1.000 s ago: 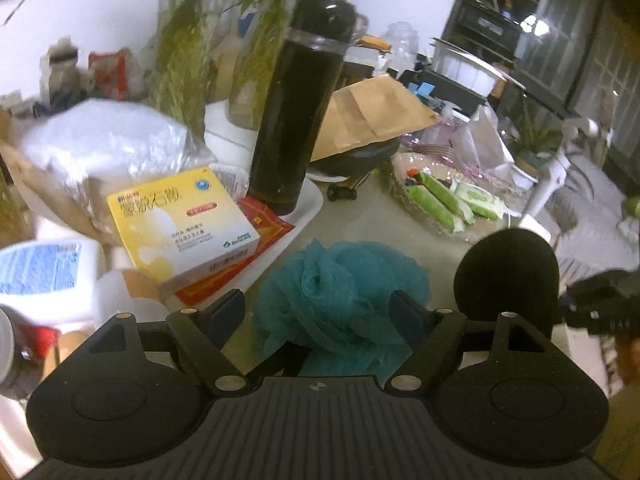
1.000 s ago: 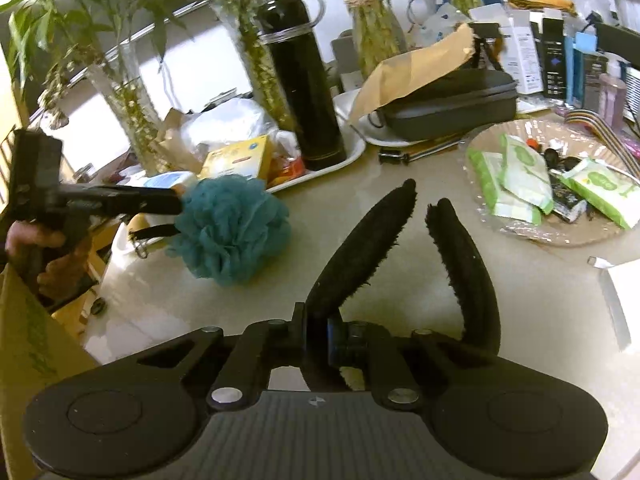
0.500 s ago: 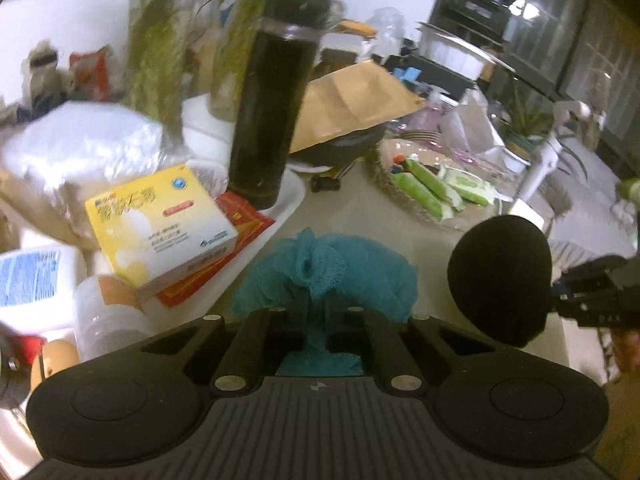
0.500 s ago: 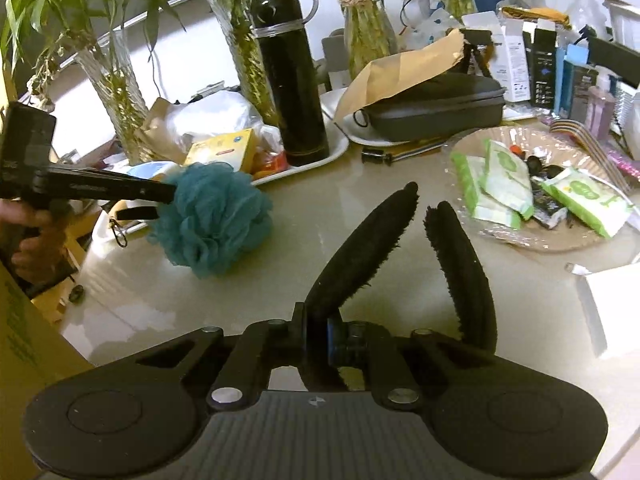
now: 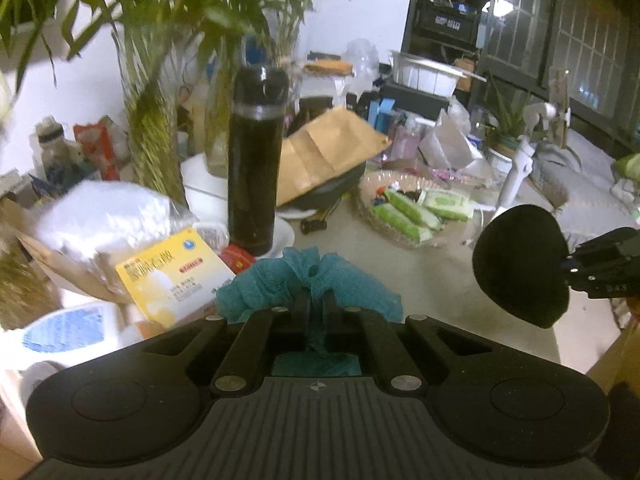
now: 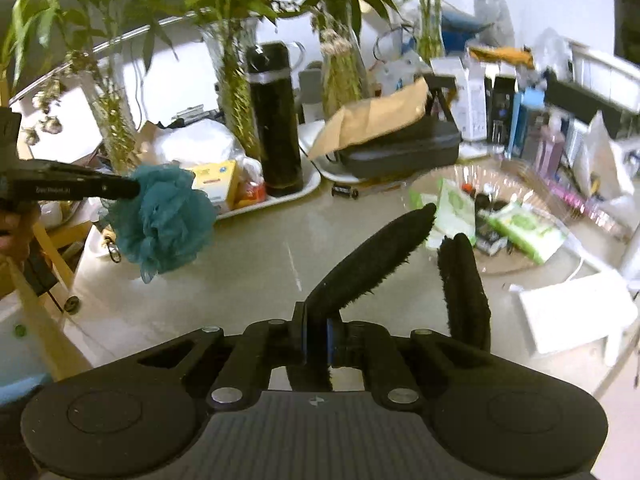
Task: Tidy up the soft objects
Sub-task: 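Carry the pouf into the box and open the left tool while the right tool holds the pad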
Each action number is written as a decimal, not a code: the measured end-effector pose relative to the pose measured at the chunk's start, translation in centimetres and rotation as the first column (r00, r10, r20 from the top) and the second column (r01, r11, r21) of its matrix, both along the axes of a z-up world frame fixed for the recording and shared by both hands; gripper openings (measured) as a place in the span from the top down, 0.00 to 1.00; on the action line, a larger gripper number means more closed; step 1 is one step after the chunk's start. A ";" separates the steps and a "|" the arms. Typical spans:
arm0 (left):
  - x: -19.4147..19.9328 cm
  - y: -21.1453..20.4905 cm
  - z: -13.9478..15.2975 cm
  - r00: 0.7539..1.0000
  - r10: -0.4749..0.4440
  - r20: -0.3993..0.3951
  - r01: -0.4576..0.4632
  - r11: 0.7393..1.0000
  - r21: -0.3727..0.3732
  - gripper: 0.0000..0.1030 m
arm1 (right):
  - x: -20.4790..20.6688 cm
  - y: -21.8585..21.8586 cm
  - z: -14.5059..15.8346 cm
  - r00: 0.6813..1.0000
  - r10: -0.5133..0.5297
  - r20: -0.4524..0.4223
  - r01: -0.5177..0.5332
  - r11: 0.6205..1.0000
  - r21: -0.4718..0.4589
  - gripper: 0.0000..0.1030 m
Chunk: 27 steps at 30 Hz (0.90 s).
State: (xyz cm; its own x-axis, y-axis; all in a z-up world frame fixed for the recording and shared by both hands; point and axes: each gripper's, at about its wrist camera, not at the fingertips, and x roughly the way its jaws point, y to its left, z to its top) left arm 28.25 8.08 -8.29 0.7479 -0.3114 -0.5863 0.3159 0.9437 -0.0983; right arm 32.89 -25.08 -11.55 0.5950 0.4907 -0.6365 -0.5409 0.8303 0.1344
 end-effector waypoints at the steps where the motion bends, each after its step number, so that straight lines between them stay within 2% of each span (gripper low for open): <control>1: -0.3 -0.1 0.5 1.000 0.004 0.007 -0.004 1.000 0.004 0.95 | -0.3 0.1 0.6 1.000 0.003 0.011 -0.003 1.000 -0.008 0.90; 7: -2.6 -0.8 3.8 0.999 0.012 0.047 -0.014 0.999 0.038 0.95 | -3.4 0.8 4.6 0.994 0.049 0.096 -0.045 0.998 -0.052 0.90; 11: -4.4 -1.3 6.0 0.997 0.014 0.080 -0.018 0.999 0.048 0.95 | -5.5 0.8 7.0 0.992 0.064 0.112 -0.064 0.998 -0.008 0.89; 16: -6.6 -2.3 8.2 0.994 0.016 0.111 -0.024 0.997 0.070 0.95 | -8.8 1.5 9.7 0.980 0.107 0.166 -0.103 0.994 -0.029 0.89; 21: -9.0 -3.0 10.1 0.992 0.008 0.129 -0.018 0.997 0.076 0.95 | -11.1 1.7 11.6 0.970 0.126 0.207 -0.123 0.992 -0.029 0.89; 27: -12.4 -3.9 12.0 0.986 -0.036 0.162 0.022 0.996 0.083 0.95 | -13.6 1.5 12.5 0.963 0.141 0.228 -0.136 0.990 -0.039 0.89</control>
